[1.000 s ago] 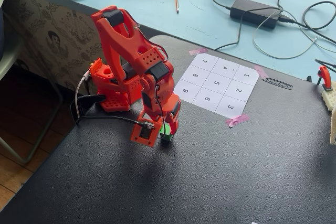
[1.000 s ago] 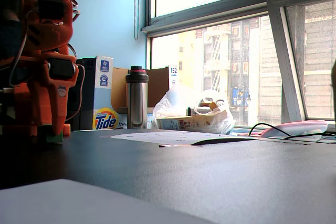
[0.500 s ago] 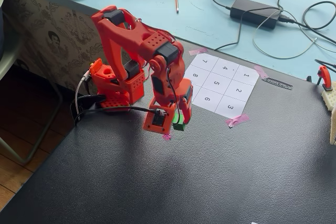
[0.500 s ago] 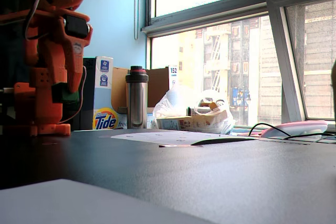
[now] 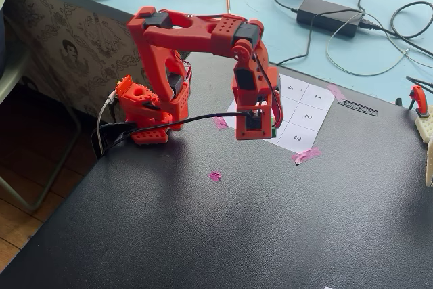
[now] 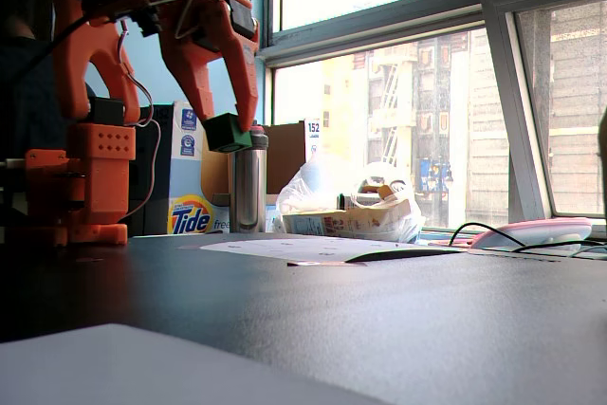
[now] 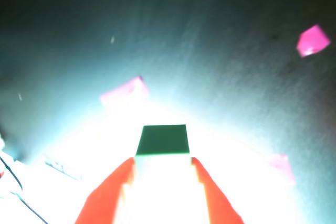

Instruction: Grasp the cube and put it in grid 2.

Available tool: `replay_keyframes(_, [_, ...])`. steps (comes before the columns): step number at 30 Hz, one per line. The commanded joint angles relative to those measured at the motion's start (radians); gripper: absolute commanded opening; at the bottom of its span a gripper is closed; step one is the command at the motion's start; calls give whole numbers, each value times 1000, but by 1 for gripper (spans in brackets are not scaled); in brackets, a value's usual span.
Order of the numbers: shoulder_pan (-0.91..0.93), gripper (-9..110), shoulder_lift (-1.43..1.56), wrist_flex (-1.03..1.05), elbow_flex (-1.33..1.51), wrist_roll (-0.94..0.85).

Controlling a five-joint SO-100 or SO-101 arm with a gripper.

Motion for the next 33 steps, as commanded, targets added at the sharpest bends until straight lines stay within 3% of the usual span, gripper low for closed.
replay_keyframes(1, [-57,0,-25,-11,-87,15])
replay_keyframes(33, [-399,0,-511,-3,-561,133])
